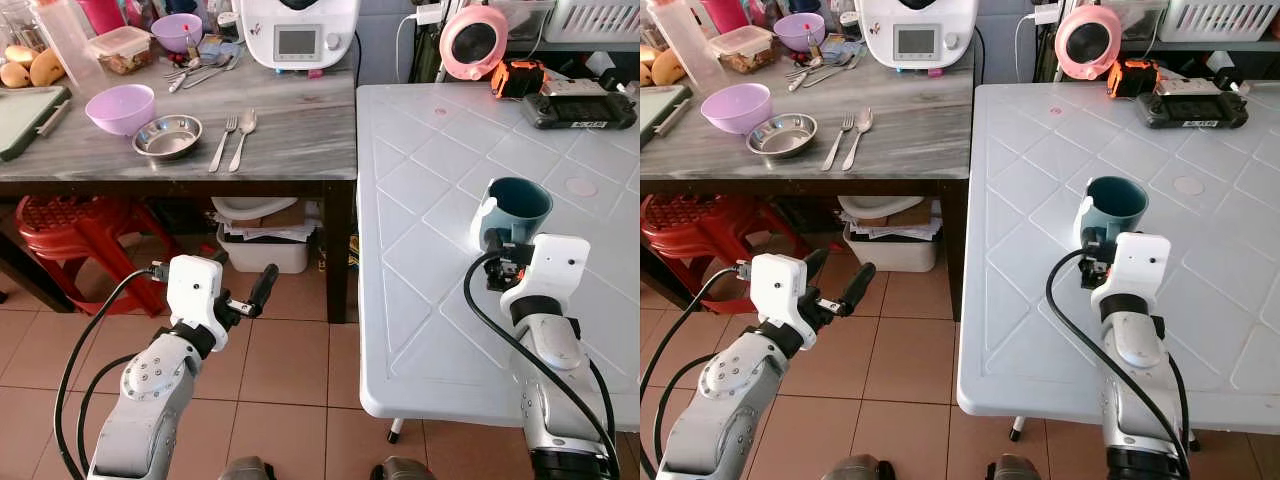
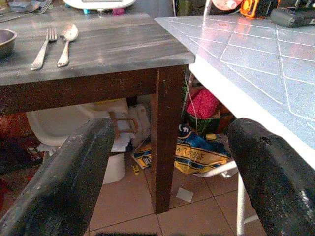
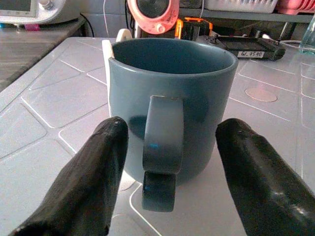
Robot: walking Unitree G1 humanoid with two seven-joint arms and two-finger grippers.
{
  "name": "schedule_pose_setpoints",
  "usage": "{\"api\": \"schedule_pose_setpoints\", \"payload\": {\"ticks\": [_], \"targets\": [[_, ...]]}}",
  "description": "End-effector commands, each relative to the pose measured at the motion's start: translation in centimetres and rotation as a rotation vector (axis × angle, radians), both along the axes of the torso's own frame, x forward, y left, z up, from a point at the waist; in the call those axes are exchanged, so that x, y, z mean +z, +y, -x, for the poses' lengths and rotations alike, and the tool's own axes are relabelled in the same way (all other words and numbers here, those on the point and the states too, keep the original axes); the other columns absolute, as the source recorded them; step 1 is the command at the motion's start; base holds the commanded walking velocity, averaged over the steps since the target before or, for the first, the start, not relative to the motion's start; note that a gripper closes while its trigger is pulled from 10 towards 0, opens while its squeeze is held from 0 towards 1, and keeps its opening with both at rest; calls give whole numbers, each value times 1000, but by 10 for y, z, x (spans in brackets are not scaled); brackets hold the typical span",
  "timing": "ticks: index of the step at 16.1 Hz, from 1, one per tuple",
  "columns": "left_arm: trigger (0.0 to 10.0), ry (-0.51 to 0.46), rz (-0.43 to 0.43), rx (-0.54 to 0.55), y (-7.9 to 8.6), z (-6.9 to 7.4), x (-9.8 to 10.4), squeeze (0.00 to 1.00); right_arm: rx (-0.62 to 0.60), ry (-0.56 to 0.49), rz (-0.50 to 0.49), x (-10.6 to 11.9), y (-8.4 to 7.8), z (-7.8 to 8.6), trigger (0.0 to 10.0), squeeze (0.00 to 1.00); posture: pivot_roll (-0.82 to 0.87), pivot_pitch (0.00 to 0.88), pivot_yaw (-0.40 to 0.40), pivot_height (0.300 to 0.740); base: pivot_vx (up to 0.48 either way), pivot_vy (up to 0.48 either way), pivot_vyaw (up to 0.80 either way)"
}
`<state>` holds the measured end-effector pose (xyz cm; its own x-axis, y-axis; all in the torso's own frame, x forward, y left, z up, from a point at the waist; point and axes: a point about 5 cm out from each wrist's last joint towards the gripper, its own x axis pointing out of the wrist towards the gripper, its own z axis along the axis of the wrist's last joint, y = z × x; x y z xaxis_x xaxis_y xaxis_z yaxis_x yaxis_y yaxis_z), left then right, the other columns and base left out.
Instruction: Setting the table
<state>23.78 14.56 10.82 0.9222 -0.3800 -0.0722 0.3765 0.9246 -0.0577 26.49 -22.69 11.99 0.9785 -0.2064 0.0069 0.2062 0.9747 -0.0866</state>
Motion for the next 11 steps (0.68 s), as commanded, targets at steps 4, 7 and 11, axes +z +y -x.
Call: {"api": "schedule_pose_setpoints", "payload": {"ticks": [4,7,11], "targets": [[10000,-6,-12,1,0,-2,3,0,16,11,-2,0,0,-1,0,0,21,58,69,740,0,0,0],[10000,-5,-12,1,0,-3,2,0,15,12,-6,0,0,-1,0,0,19,53,69,740,0,0,0],[10000,-5,-11,-1,-1,-5,2,0,19,12,-13,-1,0,-2,0,0,14,43,66,740,0,0,0]]}}
